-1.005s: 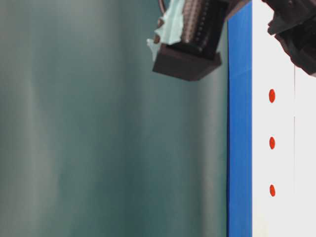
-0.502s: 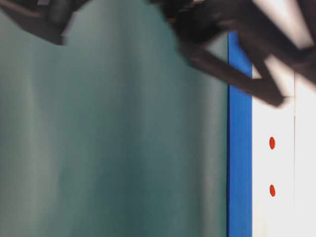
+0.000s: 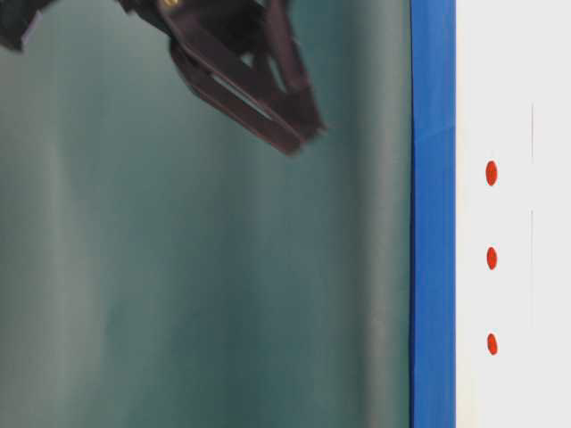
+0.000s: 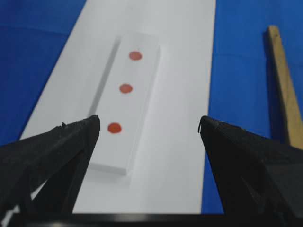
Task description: Hit the mark with a hammer.
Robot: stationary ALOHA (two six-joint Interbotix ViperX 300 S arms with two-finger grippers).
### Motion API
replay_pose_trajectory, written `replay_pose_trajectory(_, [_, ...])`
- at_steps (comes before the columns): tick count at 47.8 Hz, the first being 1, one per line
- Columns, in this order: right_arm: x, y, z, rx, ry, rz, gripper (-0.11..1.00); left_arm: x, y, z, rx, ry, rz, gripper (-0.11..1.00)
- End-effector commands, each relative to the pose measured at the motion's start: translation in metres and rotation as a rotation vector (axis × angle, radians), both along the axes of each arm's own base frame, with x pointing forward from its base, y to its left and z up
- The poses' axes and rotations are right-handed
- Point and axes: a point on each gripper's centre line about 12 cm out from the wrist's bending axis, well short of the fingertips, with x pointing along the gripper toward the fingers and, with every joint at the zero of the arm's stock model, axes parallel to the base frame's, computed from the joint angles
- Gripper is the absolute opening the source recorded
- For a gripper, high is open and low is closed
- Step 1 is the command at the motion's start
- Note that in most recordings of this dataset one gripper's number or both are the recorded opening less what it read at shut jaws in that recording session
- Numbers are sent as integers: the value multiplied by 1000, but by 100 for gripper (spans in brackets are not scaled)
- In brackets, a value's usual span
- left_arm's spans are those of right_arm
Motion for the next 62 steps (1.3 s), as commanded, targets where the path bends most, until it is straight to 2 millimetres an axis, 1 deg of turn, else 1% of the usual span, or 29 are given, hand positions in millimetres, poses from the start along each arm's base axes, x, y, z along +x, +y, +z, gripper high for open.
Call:
replay_pose_trajectory(1, [-16,-14,16,-10,-44,-22,85,-1,0,7,13,-21,0,84])
replay_pose_trajectory(3, [-24,-19,18,-14,-50,-31,85,-3,0,8,28,-24,-6,84])
replay_pose_trajectory(7, [-41,-21,22,-22,-71,-36,85,-7,0,9,67,-26,-17,84])
replay_pose_trajectory(15, [-79,-18,26,-35,-133,-36,85,-14,-1,13,138,-53,-35,84])
replay_pose_trajectory(17, [-92,-16,24,-37,-148,-35,85,-15,-2,13,144,-59,-36,84])
replay_pose_trajectory(22, [-114,-14,18,-31,-179,-43,85,-20,-2,13,150,-70,-36,84])
replay_pose_trajectory(26, [-130,-12,10,-25,-196,-44,85,-25,-3,11,149,-66,-37,84])
replay_pose_trajectory(31, [-145,-10,-1,-20,-207,-48,84,-31,-4,9,148,-60,-37,83])
replay_pose_trajectory(38, [-161,-10,-21,-23,-200,-60,84,-39,-5,4,147,-52,-37,83])
replay_pose_trajectory(46, [-173,-14,-41,-24,-196,-111,84,-47,-6,-7,149,-58,-37,83])
replay_pose_trajectory(51, [-174,-12,-41,-22,-203,-99,83,-50,-7,-10,146,-68,-41,83])
replay_pose_trajectory(59, [-173,-11,-42,-21,-202,-98,77,-50,-9,-14,145,-62,-56,82])
replay_pose_trajectory(62, [-174,-12,-42,-22,-203,-100,76,-50,-10,-16,144,-57,-60,82])
